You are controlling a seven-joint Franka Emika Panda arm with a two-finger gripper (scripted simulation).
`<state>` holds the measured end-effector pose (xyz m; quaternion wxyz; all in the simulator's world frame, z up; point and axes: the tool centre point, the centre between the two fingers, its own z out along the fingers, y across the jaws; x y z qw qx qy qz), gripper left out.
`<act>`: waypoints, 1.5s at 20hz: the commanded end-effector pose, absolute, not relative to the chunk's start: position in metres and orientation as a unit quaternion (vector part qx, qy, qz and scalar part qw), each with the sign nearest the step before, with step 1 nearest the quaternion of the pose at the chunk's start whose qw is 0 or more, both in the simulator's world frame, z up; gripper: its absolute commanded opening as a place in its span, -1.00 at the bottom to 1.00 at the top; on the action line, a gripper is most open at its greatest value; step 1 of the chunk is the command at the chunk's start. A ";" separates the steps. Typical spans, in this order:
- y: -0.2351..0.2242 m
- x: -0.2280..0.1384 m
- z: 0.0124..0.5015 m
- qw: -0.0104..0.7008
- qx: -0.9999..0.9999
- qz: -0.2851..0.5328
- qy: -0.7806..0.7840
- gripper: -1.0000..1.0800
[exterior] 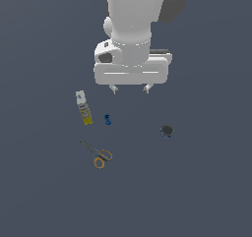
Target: Pick up a designated object from a clutter of objects.
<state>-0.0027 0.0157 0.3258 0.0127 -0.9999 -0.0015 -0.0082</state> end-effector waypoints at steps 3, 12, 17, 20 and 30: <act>0.013 -0.002 0.327 0.012 -1.000 -0.010 0.000 0.92; -0.012 0.008 0.335 0.001 -1.000 -0.023 0.011 0.92; -0.014 0.007 0.330 0.001 -1.000 -0.023 0.003 0.92; -0.017 0.007 0.322 0.001 -1.000 -0.022 -0.007 0.92; -0.036 0.000 0.274 -0.001 -0.997 -0.018 -0.074 0.92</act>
